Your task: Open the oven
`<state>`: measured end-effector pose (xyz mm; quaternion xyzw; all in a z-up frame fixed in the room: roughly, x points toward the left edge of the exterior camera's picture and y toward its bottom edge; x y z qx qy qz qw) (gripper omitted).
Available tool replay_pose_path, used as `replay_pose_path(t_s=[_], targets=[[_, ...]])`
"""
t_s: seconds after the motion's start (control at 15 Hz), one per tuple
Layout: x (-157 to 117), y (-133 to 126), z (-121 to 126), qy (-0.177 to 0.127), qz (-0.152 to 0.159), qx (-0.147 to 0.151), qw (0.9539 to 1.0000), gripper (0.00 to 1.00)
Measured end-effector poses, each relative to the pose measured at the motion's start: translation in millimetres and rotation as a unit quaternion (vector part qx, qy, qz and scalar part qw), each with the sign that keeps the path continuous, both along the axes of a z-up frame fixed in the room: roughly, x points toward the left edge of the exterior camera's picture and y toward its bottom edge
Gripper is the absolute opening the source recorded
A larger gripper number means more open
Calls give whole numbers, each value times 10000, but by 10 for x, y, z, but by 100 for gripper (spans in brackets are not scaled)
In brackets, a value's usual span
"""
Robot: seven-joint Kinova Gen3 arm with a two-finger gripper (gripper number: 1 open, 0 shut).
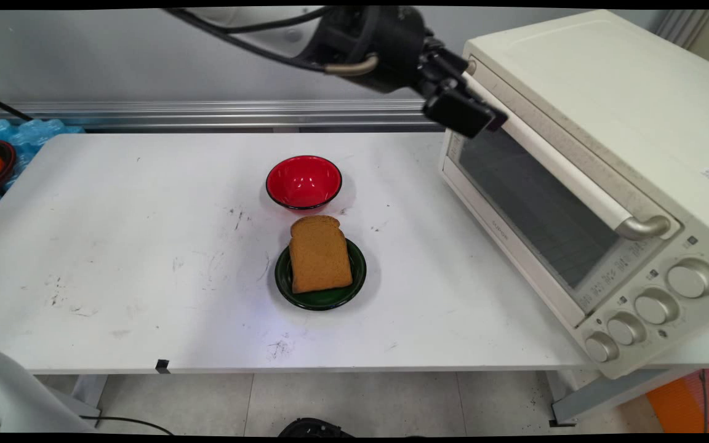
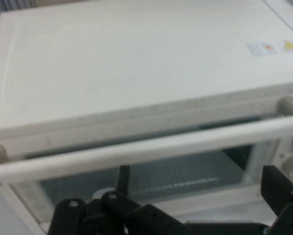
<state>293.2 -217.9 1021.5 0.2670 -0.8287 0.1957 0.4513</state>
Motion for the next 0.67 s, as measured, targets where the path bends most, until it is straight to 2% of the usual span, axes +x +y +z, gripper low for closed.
replay_pose_path(t_s=[0.27, 0.67], targets=[[-196, -194, 45, -34, 160, -120, 9998, 100], [-388, -440, 32, -111, 374, -117, 9992, 100]])
